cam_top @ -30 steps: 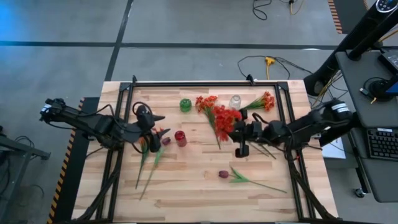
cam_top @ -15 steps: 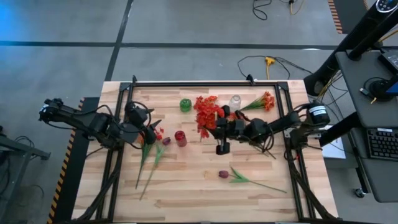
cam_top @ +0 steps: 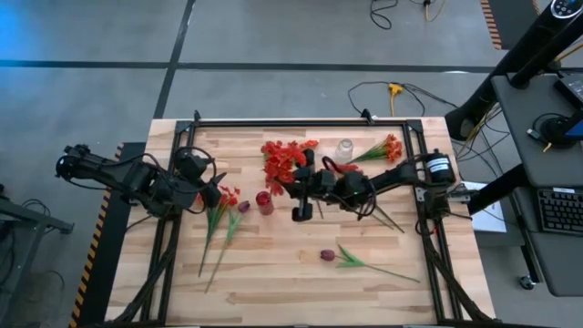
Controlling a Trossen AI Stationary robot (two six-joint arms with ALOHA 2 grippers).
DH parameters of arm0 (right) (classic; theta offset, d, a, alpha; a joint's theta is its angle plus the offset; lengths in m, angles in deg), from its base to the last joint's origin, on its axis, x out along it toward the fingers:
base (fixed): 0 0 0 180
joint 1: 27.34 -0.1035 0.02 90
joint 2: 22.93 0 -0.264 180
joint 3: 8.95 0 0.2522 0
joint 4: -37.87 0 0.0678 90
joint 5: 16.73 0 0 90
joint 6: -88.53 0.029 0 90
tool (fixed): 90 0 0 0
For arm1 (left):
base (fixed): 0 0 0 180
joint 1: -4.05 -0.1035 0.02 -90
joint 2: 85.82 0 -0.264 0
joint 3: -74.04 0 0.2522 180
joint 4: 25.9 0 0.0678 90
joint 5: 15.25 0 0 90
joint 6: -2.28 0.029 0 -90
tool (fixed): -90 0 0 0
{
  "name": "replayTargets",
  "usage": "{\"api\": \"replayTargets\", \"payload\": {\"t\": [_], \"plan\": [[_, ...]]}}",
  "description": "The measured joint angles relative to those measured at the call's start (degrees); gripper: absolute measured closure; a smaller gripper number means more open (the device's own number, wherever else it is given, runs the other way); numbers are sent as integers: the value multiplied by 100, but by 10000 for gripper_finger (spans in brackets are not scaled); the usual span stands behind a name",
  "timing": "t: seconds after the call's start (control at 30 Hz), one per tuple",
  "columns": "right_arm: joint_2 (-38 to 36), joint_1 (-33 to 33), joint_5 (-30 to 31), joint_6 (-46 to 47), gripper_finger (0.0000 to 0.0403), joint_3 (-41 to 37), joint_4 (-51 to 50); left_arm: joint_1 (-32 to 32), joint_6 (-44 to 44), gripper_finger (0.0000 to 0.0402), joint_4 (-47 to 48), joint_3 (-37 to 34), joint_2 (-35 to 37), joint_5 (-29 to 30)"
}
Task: Sort flowers into vase by color
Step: Put the right red flowers into the red vase
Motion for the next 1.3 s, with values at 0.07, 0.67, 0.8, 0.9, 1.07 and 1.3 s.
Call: {"api": "replayTargets", "payload": {"t": [0.07, 0.67, 0.8, 0.9, 1.07, 1.3], "plan": [[145, 13, -58, 1, 390, 181, -38, 0, 0, 151, 0, 0, -2, 0], [374, 210, -59, -2, 390, 438, -148, 0, 52, 151, 15, 0, -15, 10], [378, 226, -59, -2, 390, 438, -366, 0, 53, 151, 14, 0, -15, 39], [378, 228, -59, -9, 390, 438, -385, 0, 53, 151, 13, 0, -15, 39], [378, 228, -59, -68, 390, 438, -400, 0, 54, 151, 12, 0, -15, 49], [378, 228, -57, -112, 390, 436, -498, 0, 55, 151, 5, 0, -15, 59]]}}
